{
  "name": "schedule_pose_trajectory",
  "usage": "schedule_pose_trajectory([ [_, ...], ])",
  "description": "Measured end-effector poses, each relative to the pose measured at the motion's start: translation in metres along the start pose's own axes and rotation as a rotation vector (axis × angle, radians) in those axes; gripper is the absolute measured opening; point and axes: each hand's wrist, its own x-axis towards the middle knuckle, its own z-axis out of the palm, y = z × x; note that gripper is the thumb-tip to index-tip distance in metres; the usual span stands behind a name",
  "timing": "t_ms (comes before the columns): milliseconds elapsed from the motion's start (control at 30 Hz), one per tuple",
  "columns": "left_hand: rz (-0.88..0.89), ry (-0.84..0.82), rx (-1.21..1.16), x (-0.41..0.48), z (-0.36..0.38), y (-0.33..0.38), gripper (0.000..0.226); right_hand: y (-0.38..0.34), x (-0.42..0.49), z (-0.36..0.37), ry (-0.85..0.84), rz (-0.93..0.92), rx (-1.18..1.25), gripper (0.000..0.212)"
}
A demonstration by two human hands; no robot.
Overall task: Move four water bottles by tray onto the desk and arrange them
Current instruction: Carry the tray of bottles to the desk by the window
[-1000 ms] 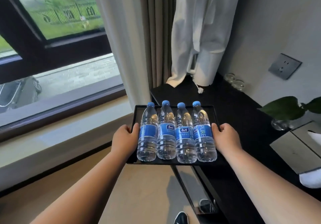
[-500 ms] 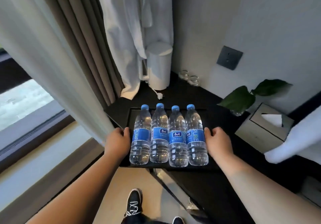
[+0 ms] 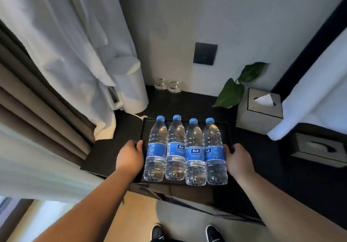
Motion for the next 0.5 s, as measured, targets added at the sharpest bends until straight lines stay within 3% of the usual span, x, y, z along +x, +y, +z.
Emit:
schedule_pose_trajectory([
  [500,0.212,-0.209,0.236,0.020,0.050,-0.012,0.034,0.049,-0.029,0.021,0.008,0.232,-0.100,0.032],
])
